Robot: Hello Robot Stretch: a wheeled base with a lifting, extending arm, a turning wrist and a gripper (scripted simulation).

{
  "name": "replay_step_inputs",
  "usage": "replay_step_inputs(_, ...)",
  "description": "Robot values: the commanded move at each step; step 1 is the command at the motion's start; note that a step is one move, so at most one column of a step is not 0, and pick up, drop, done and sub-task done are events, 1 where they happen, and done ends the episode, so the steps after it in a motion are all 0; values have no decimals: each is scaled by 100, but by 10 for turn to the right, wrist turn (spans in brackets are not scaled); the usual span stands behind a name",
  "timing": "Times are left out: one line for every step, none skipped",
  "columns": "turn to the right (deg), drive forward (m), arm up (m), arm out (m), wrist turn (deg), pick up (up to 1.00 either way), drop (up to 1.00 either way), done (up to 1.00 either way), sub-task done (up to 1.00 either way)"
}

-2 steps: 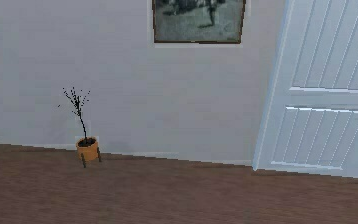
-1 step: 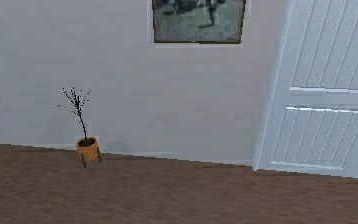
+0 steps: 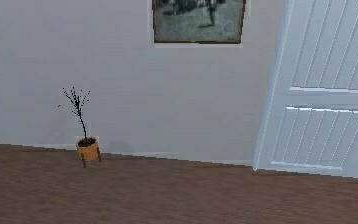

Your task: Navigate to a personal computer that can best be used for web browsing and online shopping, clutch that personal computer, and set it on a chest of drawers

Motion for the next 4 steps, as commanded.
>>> replay_step_inputs(0, 0, 0, 0, 0, 100, 0, 0, 0)
replay_step_inputs(0, 0, 10, 0, 0, 0, 0, 0, 0)
replay_step_inputs(0, 0, 30, 0, 0, 0, 0, 0, 0)
replay_step_inputs(0, 0, 0, 0, -450, 0, 0, 0, 0)
